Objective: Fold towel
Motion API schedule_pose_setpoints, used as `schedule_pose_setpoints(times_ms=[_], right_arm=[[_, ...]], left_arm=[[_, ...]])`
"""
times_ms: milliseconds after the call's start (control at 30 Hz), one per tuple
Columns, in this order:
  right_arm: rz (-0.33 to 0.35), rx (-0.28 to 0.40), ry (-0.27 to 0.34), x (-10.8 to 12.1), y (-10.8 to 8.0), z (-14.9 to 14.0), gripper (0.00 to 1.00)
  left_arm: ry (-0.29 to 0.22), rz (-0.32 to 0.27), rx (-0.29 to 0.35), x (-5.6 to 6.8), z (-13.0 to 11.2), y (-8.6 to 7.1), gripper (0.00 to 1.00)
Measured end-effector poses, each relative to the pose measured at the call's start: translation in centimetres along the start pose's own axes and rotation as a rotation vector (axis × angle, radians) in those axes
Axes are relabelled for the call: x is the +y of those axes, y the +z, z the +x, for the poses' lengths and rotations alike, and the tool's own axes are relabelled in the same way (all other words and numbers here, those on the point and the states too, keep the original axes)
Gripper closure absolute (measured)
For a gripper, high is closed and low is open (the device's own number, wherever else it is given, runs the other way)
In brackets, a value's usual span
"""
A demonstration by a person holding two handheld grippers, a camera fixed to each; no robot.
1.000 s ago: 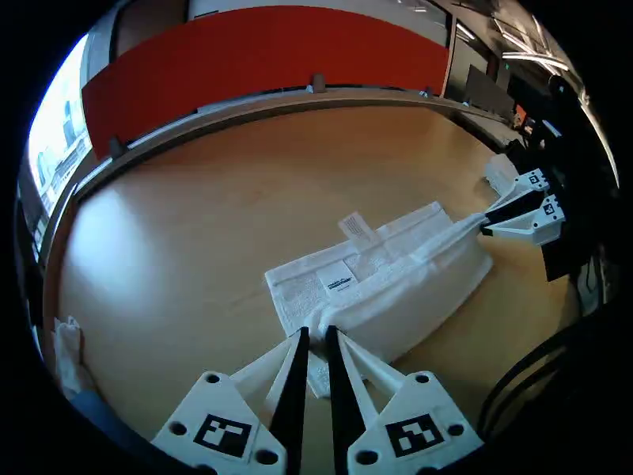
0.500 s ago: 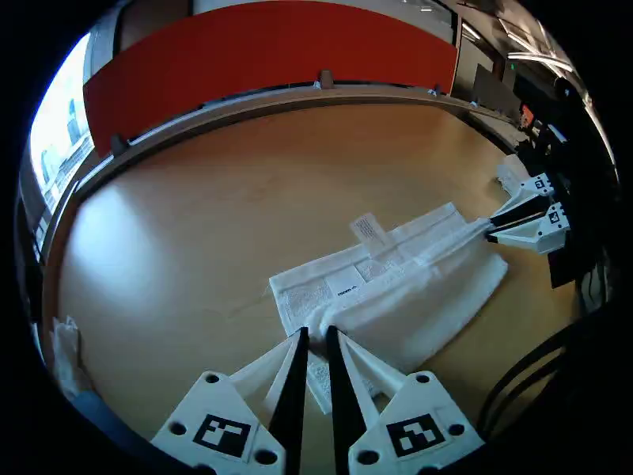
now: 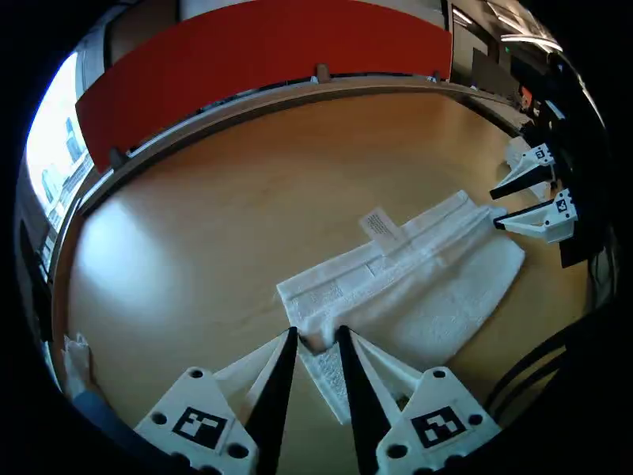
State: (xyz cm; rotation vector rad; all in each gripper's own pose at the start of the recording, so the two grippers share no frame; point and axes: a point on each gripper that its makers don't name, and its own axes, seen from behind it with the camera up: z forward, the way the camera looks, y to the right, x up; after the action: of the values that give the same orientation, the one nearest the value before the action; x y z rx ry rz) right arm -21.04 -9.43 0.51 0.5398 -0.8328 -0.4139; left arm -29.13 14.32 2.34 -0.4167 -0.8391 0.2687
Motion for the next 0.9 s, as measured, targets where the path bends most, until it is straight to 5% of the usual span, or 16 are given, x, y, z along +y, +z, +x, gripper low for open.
schedule_pose_setpoints(times_ms=[133,400,533,900], right_arm=[[-0.015,0.004,0.007,0.6,0.1,0.2,0.33],[-0.037,0.01,0.013,1.5,0.3,0.7,0.23],[-0.047,0.022,0.015,1.8,0.2,1.2,0.15],[-0.06,0.044,0.03,2.2,-0.4,1.8,0.15]], left_arm=[[0.003,0.009,0.0,-0.3,0.1,0.2,0.56],[0.027,0.04,0.006,-1.4,0.7,0.3,0.29],[0.02,0.044,0.011,-1.7,1.2,0.2,0.29],[-0.057,0.04,0.033,-2.1,1.9,-0.8,0.29]])
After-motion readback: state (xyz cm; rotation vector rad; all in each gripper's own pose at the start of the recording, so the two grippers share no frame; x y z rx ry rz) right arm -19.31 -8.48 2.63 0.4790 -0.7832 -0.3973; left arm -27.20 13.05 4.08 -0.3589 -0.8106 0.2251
